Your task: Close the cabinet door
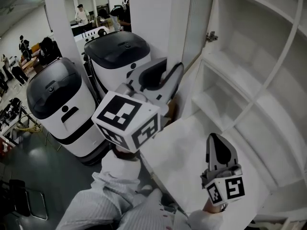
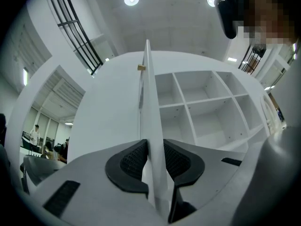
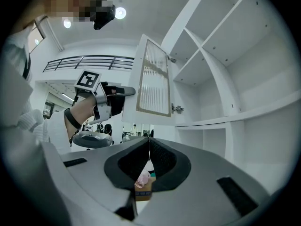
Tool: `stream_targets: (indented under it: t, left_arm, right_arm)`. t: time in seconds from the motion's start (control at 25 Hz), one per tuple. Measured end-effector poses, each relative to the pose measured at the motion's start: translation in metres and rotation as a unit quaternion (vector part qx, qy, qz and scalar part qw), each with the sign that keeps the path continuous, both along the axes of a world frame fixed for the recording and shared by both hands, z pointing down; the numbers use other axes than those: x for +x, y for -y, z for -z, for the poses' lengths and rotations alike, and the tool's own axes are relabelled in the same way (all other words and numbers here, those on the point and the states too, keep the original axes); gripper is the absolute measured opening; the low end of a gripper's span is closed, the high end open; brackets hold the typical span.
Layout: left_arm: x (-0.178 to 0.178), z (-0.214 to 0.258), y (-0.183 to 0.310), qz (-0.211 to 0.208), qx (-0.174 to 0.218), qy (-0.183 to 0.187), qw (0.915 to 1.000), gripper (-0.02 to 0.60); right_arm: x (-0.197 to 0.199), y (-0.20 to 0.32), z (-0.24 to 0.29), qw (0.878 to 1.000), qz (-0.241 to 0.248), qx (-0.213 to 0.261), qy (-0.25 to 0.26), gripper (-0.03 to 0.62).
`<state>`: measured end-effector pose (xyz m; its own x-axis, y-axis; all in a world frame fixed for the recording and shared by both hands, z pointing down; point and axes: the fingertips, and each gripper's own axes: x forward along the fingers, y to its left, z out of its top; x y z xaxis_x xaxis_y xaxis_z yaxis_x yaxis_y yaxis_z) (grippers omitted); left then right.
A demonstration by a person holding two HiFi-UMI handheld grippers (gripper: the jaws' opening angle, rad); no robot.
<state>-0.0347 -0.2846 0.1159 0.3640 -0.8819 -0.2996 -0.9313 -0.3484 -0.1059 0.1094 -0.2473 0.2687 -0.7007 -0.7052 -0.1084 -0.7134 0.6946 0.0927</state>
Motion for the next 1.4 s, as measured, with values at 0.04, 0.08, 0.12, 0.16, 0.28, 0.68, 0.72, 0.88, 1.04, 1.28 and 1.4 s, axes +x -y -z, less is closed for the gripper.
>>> stream_targets:
  t: [0.04, 0.08, 0.12, 0.16, 0.28, 0.68, 0.72, 0.88, 1.04, 1.28, 1.4]
  left_arm:
    - [0.006, 0.0, -0.001, 0.004, 0.0, 0.001, 1.0, 0.095]
    - [0.012, -0.001, -0.001, 0.008, 0.0, 0.003, 1.0, 0.098]
    - [0.018, -0.001, -0.002, 0.012, -0.002, 0.006, 0.9999, 0.1]
    - [0.024, -0.001, -0.002, 0.015, -0.003, 0.009, 0.9998, 0.103]
    - [0.041, -0.001, -0.001, 0.016, -0.005, 0.011, 0.9998, 0.114]
    - [0.096, -0.005, 0.007, -0.011, 0.006, 0.019, 0.9997, 0.161]
    - [0.101, -0.005, 0.008, -0.013, 0.009, 0.024, 0.9996, 0.165]
    - [0.12, -0.006, 0.016, -0.019, 0.018, 0.032, 0.9991, 0.184]
    - [0.139, -0.007, 0.024, -0.028, 0.024, 0.038, 0.9986, 0.199]
    - [0.164, -0.008, 0.035, -0.036, 0.032, 0.059, 0.9971, 0.21]
    - [0.174, -0.008, 0.041, -0.043, 0.034, 0.066, 0.9963, 0.213]
  right_arm:
    - [0.007, -0.002, -0.001, 1.0, 0.0, -0.001, 0.0, 0.014]
    - [0.013, -0.004, -0.003, 1.0, 0.0, -0.002, -0.001, 0.014]
    - [0.018, -0.006, -0.004, 1.0, -0.001, -0.003, -0.001, 0.014]
    - [0.024, -0.008, -0.005, 1.0, -0.001, -0.004, -0.001, 0.014]
    - [0.04, -0.011, -0.009, 1.0, -0.006, -0.01, -0.001, 0.014]
    - [0.074, -0.013, -0.01, 0.999, -0.032, -0.009, 0.008, 0.014]
    - [0.077, -0.012, -0.009, 0.999, -0.037, -0.007, 0.01, 0.014]
    - [0.094, -0.008, -0.01, 0.998, -0.058, -0.003, 0.012, 0.014]
    - [0.112, -0.005, -0.011, 0.997, -0.079, -0.004, 0.013, 0.014]
    - [0.128, 0.002, -0.011, 0.995, -0.098, -0.002, 0.018, 0.014]
    - [0.133, 0.009, -0.011, 0.994, -0.103, -0.003, 0.019, 0.014]
